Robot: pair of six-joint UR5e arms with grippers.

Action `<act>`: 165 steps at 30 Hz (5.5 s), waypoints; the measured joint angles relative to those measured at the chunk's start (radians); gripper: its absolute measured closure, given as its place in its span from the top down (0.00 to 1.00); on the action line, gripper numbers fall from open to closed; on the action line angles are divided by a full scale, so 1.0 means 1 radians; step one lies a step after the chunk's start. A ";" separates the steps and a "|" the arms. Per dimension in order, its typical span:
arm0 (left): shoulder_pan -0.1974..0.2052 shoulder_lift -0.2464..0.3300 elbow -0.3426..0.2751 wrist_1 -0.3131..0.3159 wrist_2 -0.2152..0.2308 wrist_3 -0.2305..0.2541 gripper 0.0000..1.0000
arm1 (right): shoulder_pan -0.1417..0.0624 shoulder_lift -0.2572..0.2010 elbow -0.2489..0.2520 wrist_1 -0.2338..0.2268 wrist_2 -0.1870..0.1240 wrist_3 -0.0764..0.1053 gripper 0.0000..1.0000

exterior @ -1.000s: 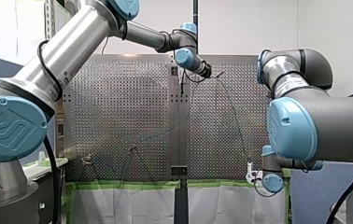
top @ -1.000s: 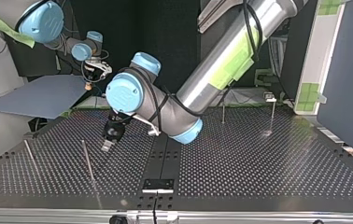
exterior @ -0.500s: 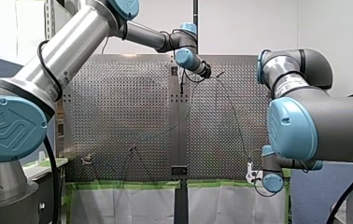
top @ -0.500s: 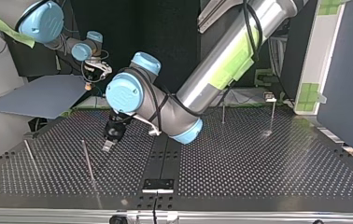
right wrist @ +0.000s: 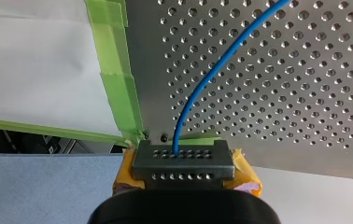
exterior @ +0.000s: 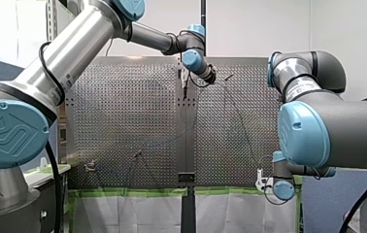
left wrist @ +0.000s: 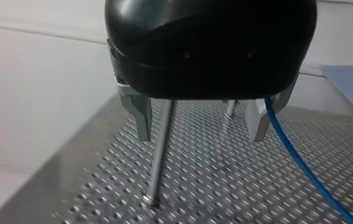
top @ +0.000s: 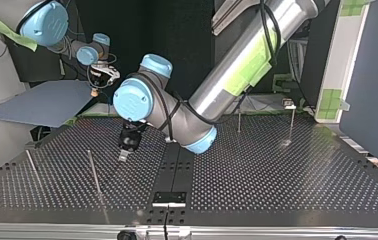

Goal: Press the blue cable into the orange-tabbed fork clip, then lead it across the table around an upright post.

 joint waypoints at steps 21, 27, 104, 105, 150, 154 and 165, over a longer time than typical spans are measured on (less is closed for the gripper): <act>0.003 0.000 -0.084 -0.215 -0.083 0.078 1.00 | 0.010 -0.059 -0.004 0.038 -0.051 -0.040 0.00; 0.003 0.000 -0.084 -0.280 -0.145 0.108 1.00 | 0.029 -0.122 -0.003 0.092 -0.054 -0.014 0.00; -0.009 0.000 -0.053 -0.254 0.091 -0.160 1.00 | 0.096 -0.902 -0.090 0.560 -0.048 0.131 0.00; -0.010 0.001 -0.045 -0.253 0.096 -0.169 1.00 | 0.095 -0.906 -0.087 0.562 -0.047 0.131 0.00; -0.057 0.002 0.075 -0.173 0.149 -0.450 1.00 | 0.161 -1.051 -0.012 0.568 -0.048 0.134 0.00; -0.062 0.002 0.076 -0.146 0.136 -0.469 1.00 | 0.174 -1.055 -0.012 0.568 -0.049 0.134 0.00; -0.076 0.002 0.076 -0.045 0.051 -0.512 1.00 | 0.201 -1.064 -0.012 0.565 -0.049 0.135 0.00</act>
